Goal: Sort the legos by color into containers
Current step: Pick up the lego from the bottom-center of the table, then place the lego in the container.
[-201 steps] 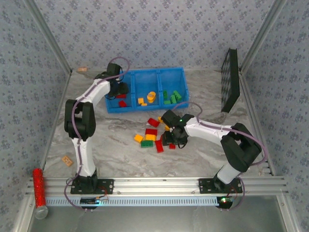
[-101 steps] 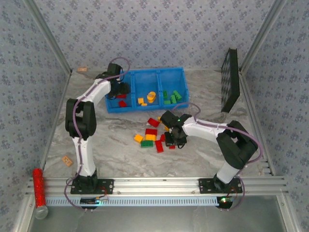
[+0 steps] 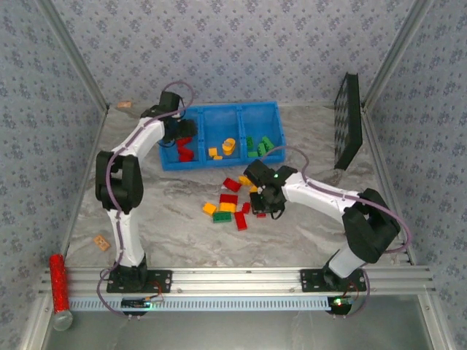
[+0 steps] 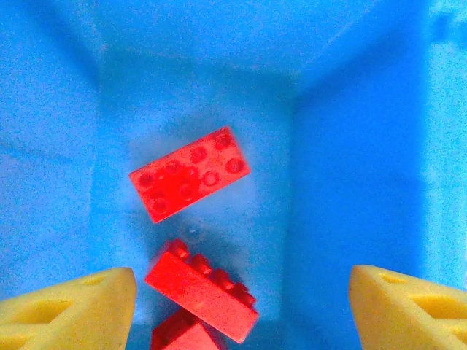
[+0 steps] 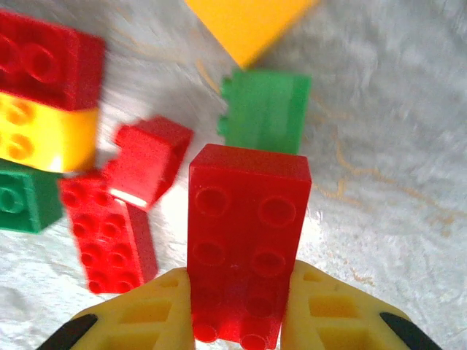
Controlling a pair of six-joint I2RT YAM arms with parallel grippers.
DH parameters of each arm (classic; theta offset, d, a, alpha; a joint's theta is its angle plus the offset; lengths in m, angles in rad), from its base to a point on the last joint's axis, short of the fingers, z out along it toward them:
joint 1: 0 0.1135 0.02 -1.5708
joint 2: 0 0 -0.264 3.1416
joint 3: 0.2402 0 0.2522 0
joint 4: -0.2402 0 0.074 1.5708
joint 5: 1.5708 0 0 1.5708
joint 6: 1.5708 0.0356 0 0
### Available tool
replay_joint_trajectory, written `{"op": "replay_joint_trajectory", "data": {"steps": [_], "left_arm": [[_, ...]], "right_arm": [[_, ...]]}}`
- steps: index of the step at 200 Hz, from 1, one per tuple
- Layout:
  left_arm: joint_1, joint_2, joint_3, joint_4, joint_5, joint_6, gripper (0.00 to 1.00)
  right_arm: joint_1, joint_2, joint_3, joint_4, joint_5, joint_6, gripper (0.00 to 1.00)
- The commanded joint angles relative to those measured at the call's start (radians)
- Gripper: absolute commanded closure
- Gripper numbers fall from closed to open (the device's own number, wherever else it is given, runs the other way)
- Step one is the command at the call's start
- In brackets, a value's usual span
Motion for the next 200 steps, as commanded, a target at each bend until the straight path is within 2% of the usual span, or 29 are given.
{"op": "replay_joint_trajectory", "data": {"steps": [1, 23, 53, 100, 112, 124, 151, 173, 200], "left_arm": [[-0.006, -0.13, 0.004, 0.013, 0.058, -0.014, 0.24], [-0.01, -0.234, -0.062, -0.022, 0.052, -0.005, 0.23], [-0.01, -0.434, -0.217, -0.052, 0.049, 0.004, 0.23], [-0.01, -0.751, -0.478, -0.173, 0.018, -0.013, 0.22], [-0.01, -0.821, -0.538, -0.21, 0.024, -0.027, 0.22], [-0.009, -0.889, -0.597, -0.238, 0.04, -0.044, 0.22], [-0.016, -1.028, -0.735, -0.28, 0.092, -0.103, 0.22], [-0.036, -1.103, -0.83, -0.314, 0.127, -0.143, 0.22], [-0.072, -1.148, -0.897, -0.329, 0.185, -0.212, 0.22]], "right_arm": [[-0.038, 0.01, 0.162, -0.062, 0.03, -0.111, 0.74], [-0.079, 0.097, 0.356, -0.075, 0.042, -0.217, 0.74], [-0.097, 0.298, 0.716, -0.065, 0.045, -0.353, 0.74], [-0.073, 0.756, 1.483, -0.114, -0.036, -0.546, 0.74], [-0.072, 0.848, 1.614, -0.093, -0.088, -0.573, 0.73], [-0.07, 0.9, 1.647, -0.04, -0.148, -0.602, 0.71], [-0.042, 0.926, 1.551, 0.085, -0.192, -0.69, 0.7], [-0.001, 0.954, 1.503, 0.122, -0.166, -0.767, 0.71], [0.042, 1.05, 1.614, 0.024, -0.09, -0.803, 0.71]]}}
